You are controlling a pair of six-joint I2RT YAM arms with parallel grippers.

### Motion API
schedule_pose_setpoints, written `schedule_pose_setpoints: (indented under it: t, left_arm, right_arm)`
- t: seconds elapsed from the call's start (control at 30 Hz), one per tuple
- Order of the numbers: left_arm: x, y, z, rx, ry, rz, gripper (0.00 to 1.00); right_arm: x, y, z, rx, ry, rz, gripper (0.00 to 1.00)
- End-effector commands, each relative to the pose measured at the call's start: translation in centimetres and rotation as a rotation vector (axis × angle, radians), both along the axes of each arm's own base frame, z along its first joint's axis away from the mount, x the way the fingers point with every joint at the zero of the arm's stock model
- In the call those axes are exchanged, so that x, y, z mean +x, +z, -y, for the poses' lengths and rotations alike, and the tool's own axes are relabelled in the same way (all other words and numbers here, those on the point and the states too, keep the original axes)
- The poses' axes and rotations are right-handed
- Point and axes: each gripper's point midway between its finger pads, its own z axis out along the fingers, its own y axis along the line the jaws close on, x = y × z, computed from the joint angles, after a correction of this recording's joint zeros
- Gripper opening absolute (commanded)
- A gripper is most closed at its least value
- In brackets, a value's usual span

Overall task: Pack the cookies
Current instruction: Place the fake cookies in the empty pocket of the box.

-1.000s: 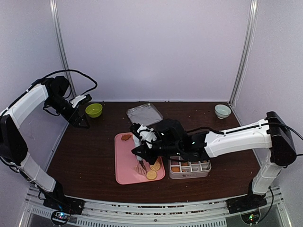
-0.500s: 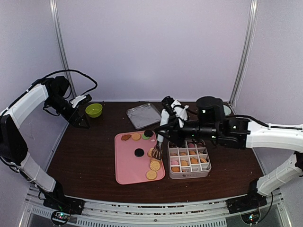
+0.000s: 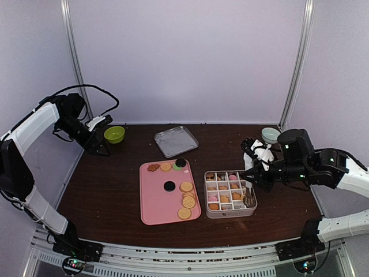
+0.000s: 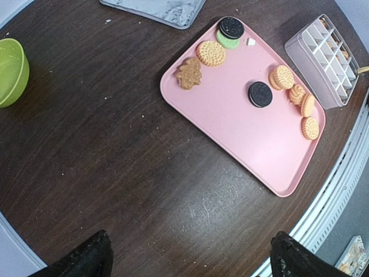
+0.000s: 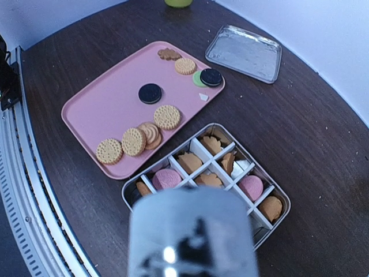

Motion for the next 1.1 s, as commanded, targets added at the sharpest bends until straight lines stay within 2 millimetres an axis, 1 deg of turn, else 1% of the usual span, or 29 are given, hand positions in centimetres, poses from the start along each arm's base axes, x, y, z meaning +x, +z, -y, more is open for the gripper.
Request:
schedule_pose_setpoints:
  t: [0.0,0.2,0.37,0.43,0.57,0.67,0.83,0.87,0.97,1.07]
  left_arm:
    - [0.5,0.7,0.4,-0.029,-0.009,0.02,0.98]
    - [0.6,0.8,0.4,-0.028,-0.009,0.022,0.98]
    - [0.4,0.7,0.2,-0.017,-0.008,0.022,0.98]
    - [0.4,0.7,0.2,-0.016,-0.01,0.024,0.98]
    - [0.5,0.7,0.2,-0.019,-0.01,0.025,0.98]
    - [0.4,0.7,0.2,-0.017,-0.008,0.023,0.98]
    - [0.5,0.7,0.2,-0.016,-0.008,0.025,0.98]
    - [0.5,0.7,0.1,-0.014,-0.008,0.025,0.98]
    - [0.5,0.8,0.1,-0.015,-0.007,0.027,0.98]
    - [0.5,0.7,0.1,-0.015,-0.006,0.025,0.98]
  right_arm:
    - [0.4,-0.8,1.4,-0.061,-0.045,0.012,0.0]
    - [1.1,-0.5,0.1,-0.036,-0.035,0.017,0.0]
    - [1.3,0.8,-0.5,0.006,-0.019,0.045,0.0]
    - [1.2,1.0,-0.8,0.017,-0.008,0.047,0.0]
    - [1.2,0.2,-1.3,0.005,0.009,0.019,0.0]
    - [1.2,-0.1,-1.6,0.007,0.016,0.008,0.0]
    - [1.3,0.0,-1.6,0.007,0.012,0.009,0.2]
    - [1.3,0.0,-1.6,0.006,0.011,0.01,0.22]
    - [1.4,-0.1,-1.6,0.003,0.007,0.009,0.28]
    - [1.4,0.0,-1.6,0.005,0.008,0.01,0.29]
